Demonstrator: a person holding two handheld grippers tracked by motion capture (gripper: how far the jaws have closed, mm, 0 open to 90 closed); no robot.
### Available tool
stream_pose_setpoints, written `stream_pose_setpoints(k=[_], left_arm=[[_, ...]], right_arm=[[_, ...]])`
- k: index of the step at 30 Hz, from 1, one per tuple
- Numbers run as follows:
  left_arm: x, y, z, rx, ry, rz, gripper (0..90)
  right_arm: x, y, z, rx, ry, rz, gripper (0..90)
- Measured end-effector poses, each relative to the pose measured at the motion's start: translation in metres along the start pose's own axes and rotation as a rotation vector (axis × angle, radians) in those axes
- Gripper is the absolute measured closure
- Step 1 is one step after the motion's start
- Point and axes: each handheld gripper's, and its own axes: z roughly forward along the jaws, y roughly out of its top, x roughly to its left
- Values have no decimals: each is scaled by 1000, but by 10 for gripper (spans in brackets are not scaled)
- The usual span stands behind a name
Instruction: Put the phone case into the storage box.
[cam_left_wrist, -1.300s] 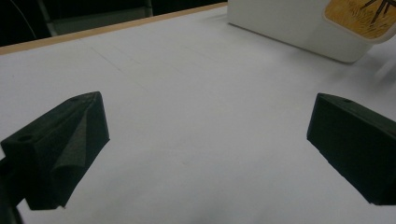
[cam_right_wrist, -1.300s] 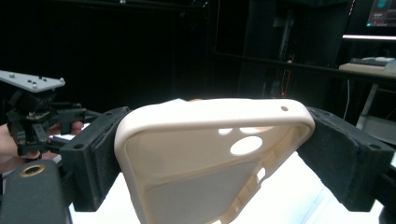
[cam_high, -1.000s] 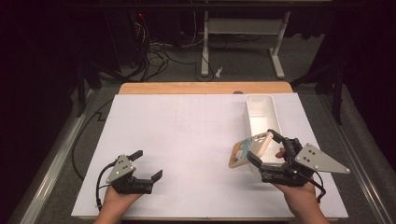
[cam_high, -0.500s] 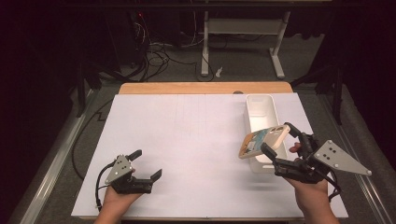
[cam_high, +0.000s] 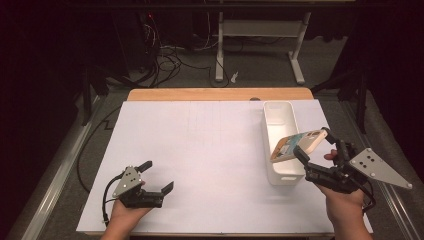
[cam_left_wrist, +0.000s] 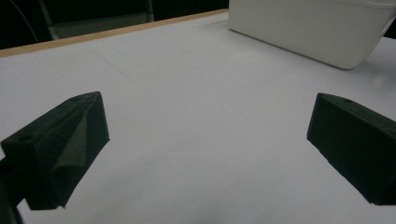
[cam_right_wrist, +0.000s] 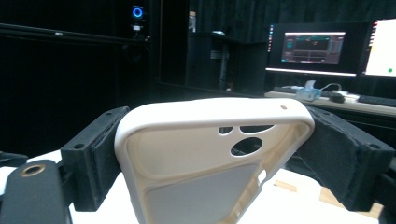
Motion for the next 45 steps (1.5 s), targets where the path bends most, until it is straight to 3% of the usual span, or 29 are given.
stream_pose_setpoints(k=[9,21,34,45], left_arm=[[0,0,0,0,3,2,2],[-1,-1,0,-11,7,2,3],[-2,-1,-2,-28,-1,1,3],[-1,0,-3,-31,0,-1,3]], right_arm=[[-8,0,-4,3,-43,4,131],[-11,0,-2,20,-58,14,131],[-8,7,17,43,-83,-8,131],[-15,11,38,74,-121,-18,131]])
